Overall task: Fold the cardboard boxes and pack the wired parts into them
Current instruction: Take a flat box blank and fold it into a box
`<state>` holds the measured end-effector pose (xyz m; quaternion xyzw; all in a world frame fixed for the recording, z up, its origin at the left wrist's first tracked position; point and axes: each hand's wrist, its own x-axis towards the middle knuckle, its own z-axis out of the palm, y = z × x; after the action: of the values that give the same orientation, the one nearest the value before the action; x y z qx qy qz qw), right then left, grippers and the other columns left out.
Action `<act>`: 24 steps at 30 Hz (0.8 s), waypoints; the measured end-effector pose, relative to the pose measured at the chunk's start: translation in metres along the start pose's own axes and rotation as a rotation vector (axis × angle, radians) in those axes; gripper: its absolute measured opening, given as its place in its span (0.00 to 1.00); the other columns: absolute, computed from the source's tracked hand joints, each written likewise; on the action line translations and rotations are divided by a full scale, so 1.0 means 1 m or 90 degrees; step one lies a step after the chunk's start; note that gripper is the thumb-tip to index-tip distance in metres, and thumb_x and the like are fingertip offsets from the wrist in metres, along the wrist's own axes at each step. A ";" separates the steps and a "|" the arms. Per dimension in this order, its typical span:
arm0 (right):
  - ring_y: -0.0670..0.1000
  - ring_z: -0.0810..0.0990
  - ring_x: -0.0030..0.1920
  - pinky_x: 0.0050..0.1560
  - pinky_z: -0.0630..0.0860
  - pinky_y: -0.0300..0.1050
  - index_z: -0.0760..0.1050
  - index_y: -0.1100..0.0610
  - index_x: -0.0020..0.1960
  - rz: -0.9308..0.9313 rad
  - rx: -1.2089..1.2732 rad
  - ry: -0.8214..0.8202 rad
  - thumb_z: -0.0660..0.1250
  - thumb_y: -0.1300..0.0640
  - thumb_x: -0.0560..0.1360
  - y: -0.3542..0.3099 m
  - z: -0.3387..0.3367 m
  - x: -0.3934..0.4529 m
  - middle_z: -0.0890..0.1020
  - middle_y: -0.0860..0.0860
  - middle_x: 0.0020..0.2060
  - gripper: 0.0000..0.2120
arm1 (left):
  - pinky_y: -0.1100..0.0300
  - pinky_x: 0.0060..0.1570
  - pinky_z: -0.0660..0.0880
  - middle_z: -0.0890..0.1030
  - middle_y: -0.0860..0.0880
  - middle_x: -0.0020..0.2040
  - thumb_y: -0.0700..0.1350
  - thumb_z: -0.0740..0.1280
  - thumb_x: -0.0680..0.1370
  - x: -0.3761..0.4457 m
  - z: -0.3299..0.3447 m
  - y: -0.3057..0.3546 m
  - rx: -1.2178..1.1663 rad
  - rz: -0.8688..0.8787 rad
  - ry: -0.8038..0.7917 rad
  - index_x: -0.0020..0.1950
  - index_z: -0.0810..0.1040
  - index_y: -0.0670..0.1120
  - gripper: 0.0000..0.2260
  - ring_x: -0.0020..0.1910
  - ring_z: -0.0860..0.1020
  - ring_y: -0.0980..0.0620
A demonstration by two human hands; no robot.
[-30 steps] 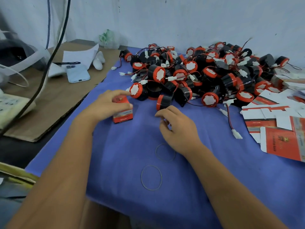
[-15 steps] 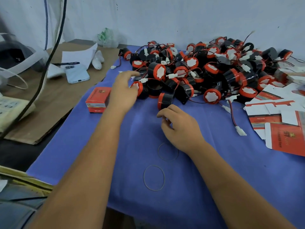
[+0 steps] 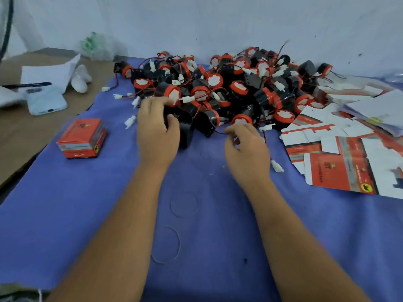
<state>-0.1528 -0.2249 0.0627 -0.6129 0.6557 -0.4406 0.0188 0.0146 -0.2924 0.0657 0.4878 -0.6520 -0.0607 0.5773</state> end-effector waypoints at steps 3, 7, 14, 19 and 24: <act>0.58 0.75 0.52 0.49 0.70 0.52 0.80 0.59 0.55 0.068 -0.092 0.127 0.63 0.62 0.76 0.027 -0.026 0.013 0.79 0.56 0.51 0.11 | 0.47 0.55 0.71 0.78 0.45 0.56 0.39 0.63 0.76 -0.016 0.017 0.013 0.091 0.131 -0.197 0.56 0.80 0.45 0.11 0.55 0.75 0.43; 0.62 0.68 0.63 0.60 0.63 0.53 0.76 0.57 0.63 0.196 -0.294 0.137 0.63 0.60 0.75 0.067 -0.058 0.016 0.73 0.60 0.63 0.17 | 0.37 0.73 0.44 0.79 0.53 0.53 0.43 0.62 0.78 -0.031 0.046 0.022 0.289 0.338 -0.406 0.52 0.81 0.50 0.08 0.61 0.71 0.47; 0.63 0.59 0.72 0.69 0.57 0.62 0.70 0.55 0.68 0.372 -0.432 -0.009 0.62 0.53 0.77 0.082 -0.065 0.013 0.66 0.61 0.70 0.19 | 0.42 0.64 0.19 0.73 0.56 0.52 0.48 0.58 0.81 -0.021 0.068 0.029 0.342 0.169 -0.472 0.50 0.72 0.57 0.05 0.62 0.66 0.49; 0.60 0.63 0.69 0.66 0.57 0.58 0.72 0.52 0.67 0.275 -0.415 -0.007 0.63 0.61 0.75 0.077 -0.061 0.009 0.72 0.56 0.67 0.21 | 0.40 0.68 0.24 0.71 0.56 0.51 0.51 0.58 0.81 -0.010 0.079 0.034 0.374 0.139 -0.505 0.49 0.74 0.59 0.06 0.61 0.68 0.47; 0.61 0.51 0.76 0.69 0.49 0.73 0.65 0.50 0.72 0.416 -0.462 -0.004 0.63 0.49 0.76 0.078 -0.068 0.011 0.59 0.58 0.75 0.25 | 0.51 0.57 0.13 0.73 0.58 0.57 0.51 0.56 0.82 -0.023 0.074 0.021 0.346 0.182 -0.436 0.55 0.73 0.58 0.07 0.62 0.67 0.50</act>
<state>-0.2551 -0.2067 0.0635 -0.3435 0.9249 -0.1526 -0.0568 -0.0604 -0.3016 0.0391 0.4783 -0.8584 0.0347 0.1822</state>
